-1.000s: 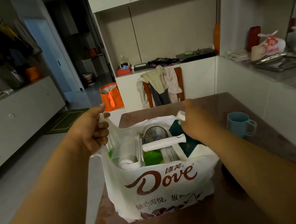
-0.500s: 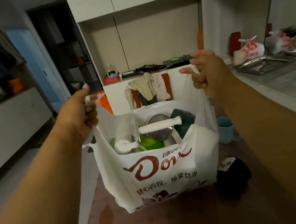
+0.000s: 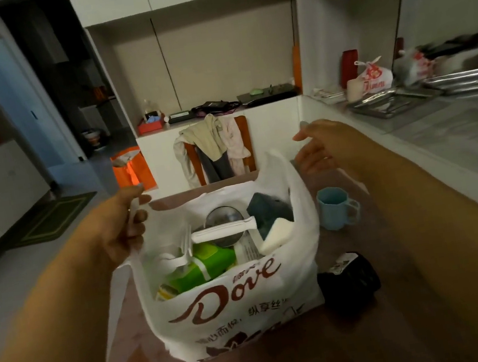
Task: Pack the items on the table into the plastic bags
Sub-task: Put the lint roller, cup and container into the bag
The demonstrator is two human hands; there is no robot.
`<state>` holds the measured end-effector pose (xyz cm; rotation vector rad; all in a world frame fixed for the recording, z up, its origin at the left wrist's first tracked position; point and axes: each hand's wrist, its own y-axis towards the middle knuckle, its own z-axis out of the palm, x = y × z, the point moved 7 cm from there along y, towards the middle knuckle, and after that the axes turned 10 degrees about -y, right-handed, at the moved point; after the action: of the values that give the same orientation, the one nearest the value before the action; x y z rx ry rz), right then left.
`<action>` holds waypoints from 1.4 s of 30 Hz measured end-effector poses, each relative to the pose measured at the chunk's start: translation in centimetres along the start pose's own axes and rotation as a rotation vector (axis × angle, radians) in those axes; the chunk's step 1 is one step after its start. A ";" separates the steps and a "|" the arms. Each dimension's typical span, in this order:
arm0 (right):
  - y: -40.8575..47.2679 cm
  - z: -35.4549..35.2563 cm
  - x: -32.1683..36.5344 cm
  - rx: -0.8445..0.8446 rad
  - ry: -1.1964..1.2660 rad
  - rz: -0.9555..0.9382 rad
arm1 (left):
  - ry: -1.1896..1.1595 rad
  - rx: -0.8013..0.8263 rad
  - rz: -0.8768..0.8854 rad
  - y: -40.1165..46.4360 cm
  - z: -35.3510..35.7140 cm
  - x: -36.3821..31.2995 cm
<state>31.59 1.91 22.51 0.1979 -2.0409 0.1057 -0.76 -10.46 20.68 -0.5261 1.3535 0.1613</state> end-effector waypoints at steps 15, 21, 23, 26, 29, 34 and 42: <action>11.9 2.8 -20.5 0.060 -0.510 0.248 | -0.154 -0.078 0.060 5.1 -0.5 0.4; 13.4 3.2 -24.3 0.074 -0.693 0.409 | -0.152 -0.146 0.085 4.6 -0.8 0.4; 12.9 1.3 -21.8 -0.099 -0.649 0.316 | -0.133 -0.195 0.098 3.9 -1.0 0.2; 11.2 -1.9 -15.4 -0.331 -0.451 0.174 | -0.093 -0.293 0.115 2.8 -1.5 -0.2; 6.9 -4.9 -6.5 -0.505 -0.237 -0.052 | -0.098 -0.276 0.110 1.7 -1.0 -0.5; -3.1 -4.3 7.5 -0.441 -0.028 -0.424 | -0.133 -0.186 0.082 -0.2 -0.9 -0.4; -10.3 12.7 8.4 0.045 -0.350 -0.465 | -0.100 -0.029 -0.024 -2.6 -2.5 0.3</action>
<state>18.58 -11.06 24.04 0.7560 -2.2810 -0.1856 -1.83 -13.89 20.74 -0.5515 1.2485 0.1848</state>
